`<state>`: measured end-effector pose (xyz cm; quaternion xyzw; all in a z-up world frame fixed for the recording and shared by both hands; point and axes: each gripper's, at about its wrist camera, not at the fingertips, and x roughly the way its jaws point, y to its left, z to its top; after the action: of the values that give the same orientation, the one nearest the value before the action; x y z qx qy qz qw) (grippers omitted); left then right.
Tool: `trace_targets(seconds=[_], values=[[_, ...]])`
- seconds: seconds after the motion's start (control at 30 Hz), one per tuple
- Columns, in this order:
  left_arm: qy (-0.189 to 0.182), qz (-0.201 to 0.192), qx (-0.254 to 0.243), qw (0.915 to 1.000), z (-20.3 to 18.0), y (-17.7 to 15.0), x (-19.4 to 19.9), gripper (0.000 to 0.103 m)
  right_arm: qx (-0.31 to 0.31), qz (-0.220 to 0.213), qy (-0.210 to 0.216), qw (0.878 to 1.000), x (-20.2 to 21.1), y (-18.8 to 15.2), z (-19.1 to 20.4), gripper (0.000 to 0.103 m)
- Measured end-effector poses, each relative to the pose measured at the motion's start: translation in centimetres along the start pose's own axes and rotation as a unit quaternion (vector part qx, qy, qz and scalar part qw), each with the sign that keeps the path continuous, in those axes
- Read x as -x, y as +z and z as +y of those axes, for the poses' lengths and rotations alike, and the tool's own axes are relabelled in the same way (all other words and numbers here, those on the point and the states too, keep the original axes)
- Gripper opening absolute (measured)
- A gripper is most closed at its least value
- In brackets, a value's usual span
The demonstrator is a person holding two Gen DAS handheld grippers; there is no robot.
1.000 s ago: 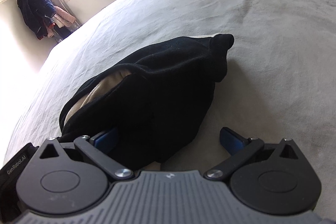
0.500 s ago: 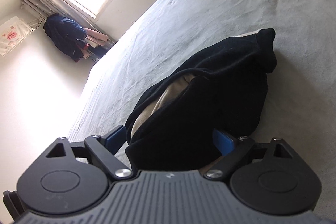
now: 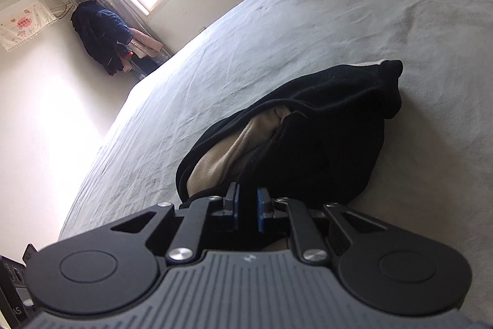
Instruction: Fold clothes
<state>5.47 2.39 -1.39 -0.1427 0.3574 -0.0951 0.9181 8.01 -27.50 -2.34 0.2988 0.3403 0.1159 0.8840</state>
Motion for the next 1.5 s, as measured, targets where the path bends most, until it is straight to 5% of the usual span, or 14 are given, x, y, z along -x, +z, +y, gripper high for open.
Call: trace_targets(seconds=[0.53, 0.6, 0.7, 0.8, 0.93, 1.1, 1.23, 1.37, 1.5], values=[[-0.029, -0.008, -0.031, 0.999, -4.0, 0.1, -1.9, 0.102, 0.023, 0.047, -0.049, 0.997, 1.9, -1.6, -4.1, 0.004], [-0.027, -0.011, -0.036, 0.9989, -4.5, 0.3, -2.3, 0.102, 0.015, 0.047, -0.044, 0.998, 2.4, -1.4, -4.8, 0.017], [-0.024, -0.026, -0.041, 0.9985, -5.0, 1.1, -2.6, 0.102, -0.007, 0.042, -0.048, 0.998, 2.8, -0.8, -5.6, 0.02], [-0.018, -0.051, -0.049, 0.9973, -4.9, 2.2, -2.8, 0.102, -0.04, 0.029, -0.044, 0.998, 3.4, -0.4, -6.4, 0.064], [-0.014, -0.074, -0.052, 0.9958, -4.4, 3.0, -3.4, 0.101, -0.057, 0.016, -0.039, 0.997, 3.8, 0.2, -6.5, 0.066], [-0.02, -0.072, -0.042, 0.9963, -3.7, 3.3, -5.1, 0.082, -0.062, 0.012, -0.033, 0.997, 3.6, 0.5, -5.8, 0.066], [-0.056, -0.063, -0.04, 0.9956, -4.0, 2.6, -6.0, 0.048, -0.062, 0.014, -0.028, 0.998, 3.0, 0.4, -4.9, 0.066], [-0.063, -0.078, -0.058, 0.9933, -4.6, 2.3, -5.5, 0.025, -0.046, 0.008, -0.03, 0.998, 2.3, 0.2, -3.6, 0.066], [-0.071, -0.108, -0.046, 0.9905, -4.6, 2.6, -3.6, 0.017, -0.021, -0.004, -0.03, 0.999, 1.9, 0.0, -2.1, 0.06]])
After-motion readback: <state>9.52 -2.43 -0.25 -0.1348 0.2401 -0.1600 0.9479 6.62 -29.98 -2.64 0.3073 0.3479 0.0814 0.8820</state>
